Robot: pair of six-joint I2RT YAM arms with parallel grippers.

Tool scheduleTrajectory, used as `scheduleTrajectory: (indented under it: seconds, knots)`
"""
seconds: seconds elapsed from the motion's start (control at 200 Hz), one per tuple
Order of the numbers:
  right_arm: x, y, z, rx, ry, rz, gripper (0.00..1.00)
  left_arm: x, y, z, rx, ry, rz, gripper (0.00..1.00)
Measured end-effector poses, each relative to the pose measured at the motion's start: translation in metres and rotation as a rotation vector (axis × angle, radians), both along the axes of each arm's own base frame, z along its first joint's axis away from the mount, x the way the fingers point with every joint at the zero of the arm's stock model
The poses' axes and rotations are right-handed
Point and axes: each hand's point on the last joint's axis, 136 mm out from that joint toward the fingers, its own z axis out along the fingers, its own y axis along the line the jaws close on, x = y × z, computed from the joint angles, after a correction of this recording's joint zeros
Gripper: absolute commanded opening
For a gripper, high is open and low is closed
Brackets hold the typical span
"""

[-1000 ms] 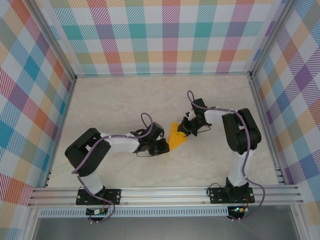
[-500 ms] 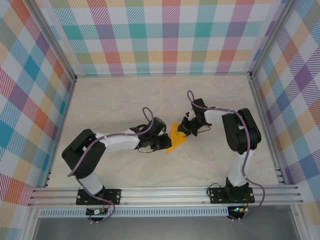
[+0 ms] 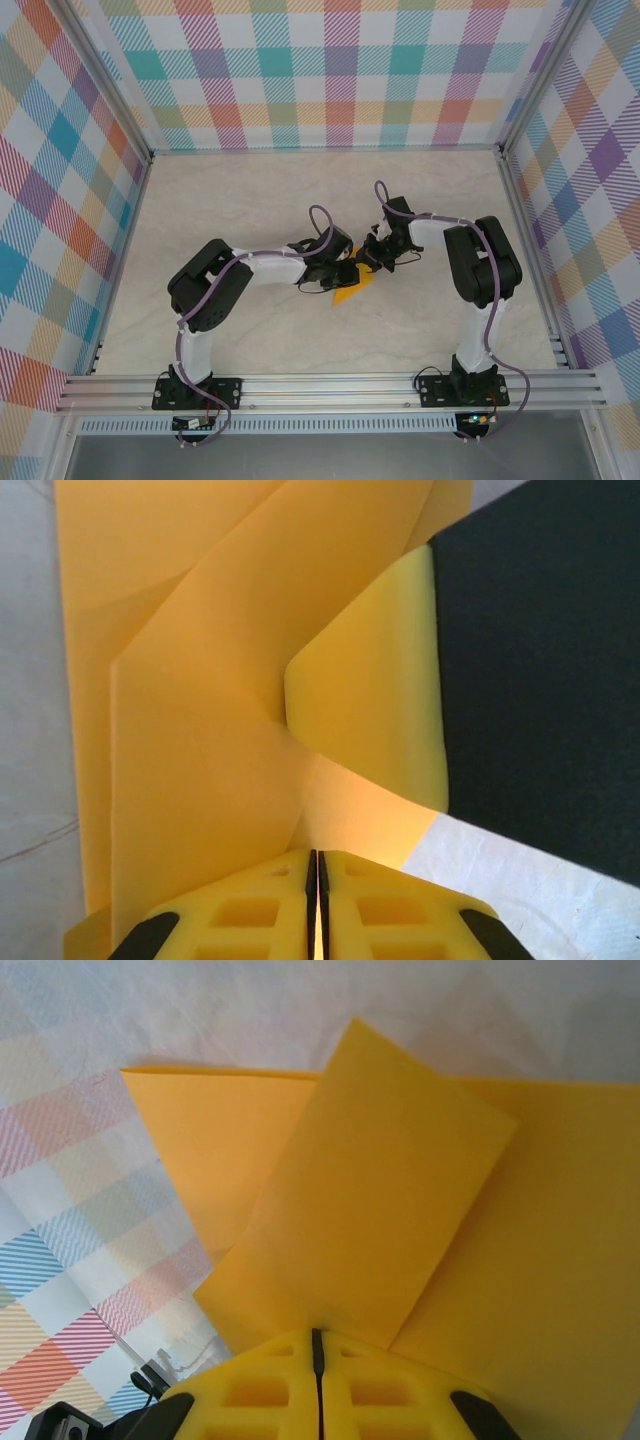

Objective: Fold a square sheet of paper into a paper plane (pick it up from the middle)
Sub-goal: Fourth fold the wing at the center of the table.

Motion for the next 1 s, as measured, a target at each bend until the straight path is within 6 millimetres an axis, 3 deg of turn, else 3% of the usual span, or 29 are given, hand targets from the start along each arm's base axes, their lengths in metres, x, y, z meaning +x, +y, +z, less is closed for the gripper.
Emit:
scheduleTrajectory:
  seconds: [0.305, 0.705, 1.005]
  knots:
    - [0.000, 0.000, 0.000, -0.001, 0.004, 0.000, 0.06, -0.004, 0.005, -0.002, -0.053, -0.015, 0.000, 0.11]
    - [0.000, 0.000, -0.001, -0.004, 0.021, 0.000, 0.06, -0.029, 0.031, -0.003, -0.161, 0.013, 0.012, 0.11]
    - [0.000, 0.000, 0.000, -0.007, 0.029, 0.000, 0.06, -0.045, 0.042, -0.003, -0.120, 0.013, -0.058, 0.11]
